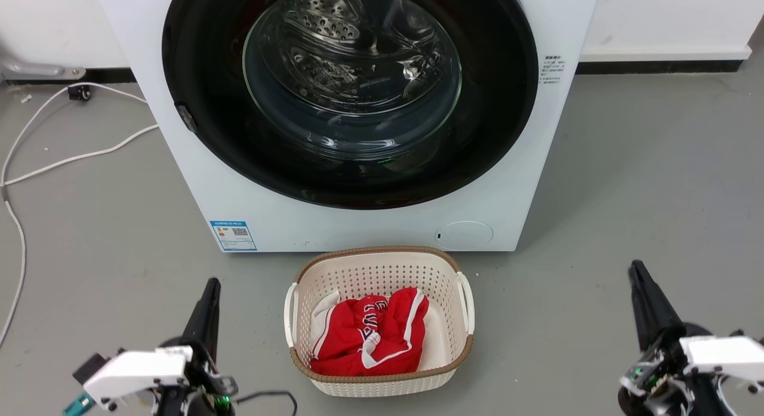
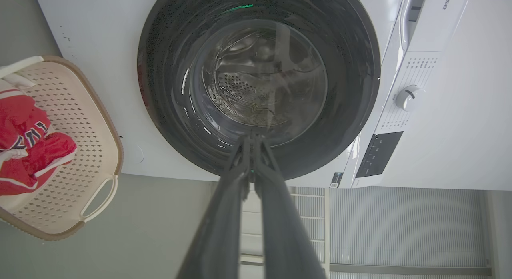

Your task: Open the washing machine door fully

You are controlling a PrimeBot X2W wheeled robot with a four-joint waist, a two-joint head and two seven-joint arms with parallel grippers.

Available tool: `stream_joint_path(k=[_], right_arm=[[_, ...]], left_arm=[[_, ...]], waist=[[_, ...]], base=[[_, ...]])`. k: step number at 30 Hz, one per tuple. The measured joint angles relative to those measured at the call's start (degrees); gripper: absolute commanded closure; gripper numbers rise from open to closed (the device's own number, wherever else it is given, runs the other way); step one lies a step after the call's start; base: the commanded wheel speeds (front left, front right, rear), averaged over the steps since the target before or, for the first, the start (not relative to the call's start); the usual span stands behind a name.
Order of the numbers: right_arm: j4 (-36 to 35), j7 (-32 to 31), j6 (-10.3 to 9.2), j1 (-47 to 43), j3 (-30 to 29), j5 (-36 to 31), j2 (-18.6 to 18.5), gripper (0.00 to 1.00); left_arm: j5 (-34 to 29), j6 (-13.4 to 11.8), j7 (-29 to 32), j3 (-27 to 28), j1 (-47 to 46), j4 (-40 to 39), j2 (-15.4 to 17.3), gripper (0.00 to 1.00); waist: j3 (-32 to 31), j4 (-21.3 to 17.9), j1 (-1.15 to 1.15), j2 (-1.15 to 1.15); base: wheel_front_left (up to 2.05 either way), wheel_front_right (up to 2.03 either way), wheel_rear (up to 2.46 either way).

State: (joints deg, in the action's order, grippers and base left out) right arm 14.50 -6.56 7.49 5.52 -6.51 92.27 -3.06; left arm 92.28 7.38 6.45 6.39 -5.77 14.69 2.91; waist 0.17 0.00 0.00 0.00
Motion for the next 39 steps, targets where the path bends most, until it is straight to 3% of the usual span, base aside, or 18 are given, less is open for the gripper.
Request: stream_joint_path(k=[20,28,39], right_arm=[[-2.6,4.6,-0.01,-2.3,3.1,-3.2,0.2,0.0],[-6.1,6.6,-0.01,-2.3,4.1,-12.3,0.2,0.0],[-9.9,9.1,-0.01,-2.4,5.4,-32.7,0.2,0.0]], left_arm=[[-3.1,0.0,-4.7,-2.9,1.9,-3.4,0.1,0.0],[-12.0,-0.1,-6.7,-2.5,1.8,-7.7,0.1,0.0],[-25.7,-0.1,-9.0,-3.6,1.8,-12.4,0.3,0.0]], waist=[[-0.1,0.0,0.0,0.0],[0.0,0.2,0.0,0.0],[0.0,0.5,0.0,0.0]], base=[[0.0,0.0,0.0],[0.0,0.0,0.0],[0.0,0.0,0.0]])
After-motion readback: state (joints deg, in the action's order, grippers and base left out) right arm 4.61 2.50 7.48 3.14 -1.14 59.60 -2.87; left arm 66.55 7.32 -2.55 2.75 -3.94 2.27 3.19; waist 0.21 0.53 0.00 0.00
